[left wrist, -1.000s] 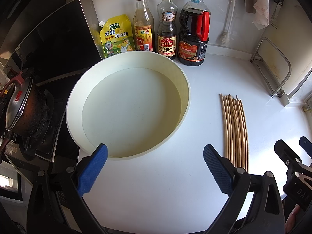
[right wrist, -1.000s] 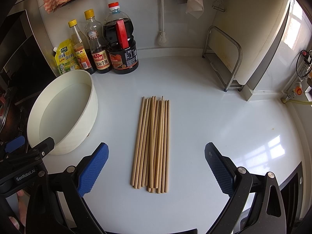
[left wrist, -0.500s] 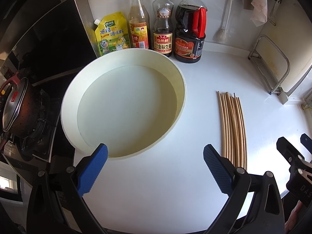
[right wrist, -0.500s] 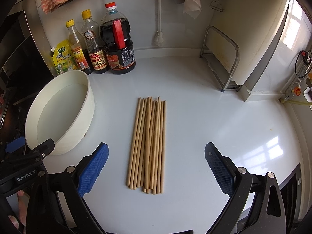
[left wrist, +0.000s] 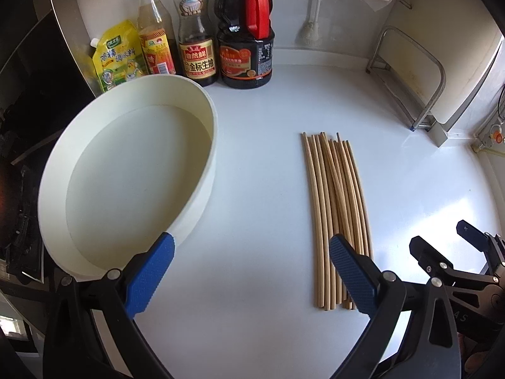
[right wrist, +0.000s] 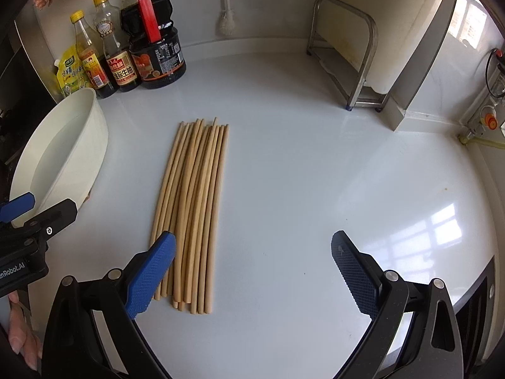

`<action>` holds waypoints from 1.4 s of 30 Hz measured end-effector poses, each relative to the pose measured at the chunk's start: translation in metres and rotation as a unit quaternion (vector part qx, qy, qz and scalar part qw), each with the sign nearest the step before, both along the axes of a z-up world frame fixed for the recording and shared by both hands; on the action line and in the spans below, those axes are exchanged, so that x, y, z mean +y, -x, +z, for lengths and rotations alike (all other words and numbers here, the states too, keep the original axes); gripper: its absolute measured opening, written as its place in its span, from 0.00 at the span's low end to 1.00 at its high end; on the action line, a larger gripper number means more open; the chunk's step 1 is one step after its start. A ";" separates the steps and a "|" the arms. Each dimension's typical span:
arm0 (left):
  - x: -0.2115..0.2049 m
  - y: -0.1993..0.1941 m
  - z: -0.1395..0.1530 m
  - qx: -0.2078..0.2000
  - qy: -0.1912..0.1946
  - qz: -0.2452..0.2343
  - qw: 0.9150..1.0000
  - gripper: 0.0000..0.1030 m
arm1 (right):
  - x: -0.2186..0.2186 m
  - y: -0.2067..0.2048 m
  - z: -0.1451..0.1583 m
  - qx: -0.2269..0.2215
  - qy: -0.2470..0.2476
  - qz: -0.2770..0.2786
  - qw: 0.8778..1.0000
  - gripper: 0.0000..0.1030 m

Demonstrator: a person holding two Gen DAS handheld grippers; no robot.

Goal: Organize utensils
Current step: 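Move both tools down toward the bundle of wooden chopsticks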

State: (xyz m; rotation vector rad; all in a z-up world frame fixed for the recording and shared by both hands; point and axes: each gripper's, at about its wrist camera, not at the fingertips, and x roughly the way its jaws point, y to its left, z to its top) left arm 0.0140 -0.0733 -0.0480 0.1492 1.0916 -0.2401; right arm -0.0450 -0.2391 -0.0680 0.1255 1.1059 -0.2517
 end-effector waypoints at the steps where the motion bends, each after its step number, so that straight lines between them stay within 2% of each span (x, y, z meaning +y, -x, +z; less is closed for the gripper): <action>1: -0.004 -0.001 -0.005 0.004 -0.001 -0.002 1.000 0.94 | -0.003 -0.002 -0.006 0.003 -0.003 -0.001 1.000 0.92; 6: -0.016 -0.009 -0.026 0.008 -0.012 -0.001 1.000 0.94 | -0.012 -0.016 -0.030 0.018 -0.004 0.003 1.000 0.92; 12: -0.023 -0.017 -0.039 0.000 -0.027 -0.001 1.000 0.94 | -0.012 -0.036 -0.045 0.025 0.013 0.012 1.000 0.92; 18: -0.020 -0.020 -0.052 0.014 -0.015 0.013 1.000 0.94 | -0.012 -0.043 -0.059 0.033 0.027 0.016 0.999 0.92; 34: -0.029 -0.023 -0.072 0.034 -0.013 0.011 0.999 0.94 | -0.009 -0.037 -0.064 0.027 0.037 0.031 0.998 0.92; 42: -0.029 -0.022 -0.076 0.036 -0.017 0.007 0.999 0.94 | -0.020 -0.035 -0.064 0.021 0.045 0.020 0.999 0.92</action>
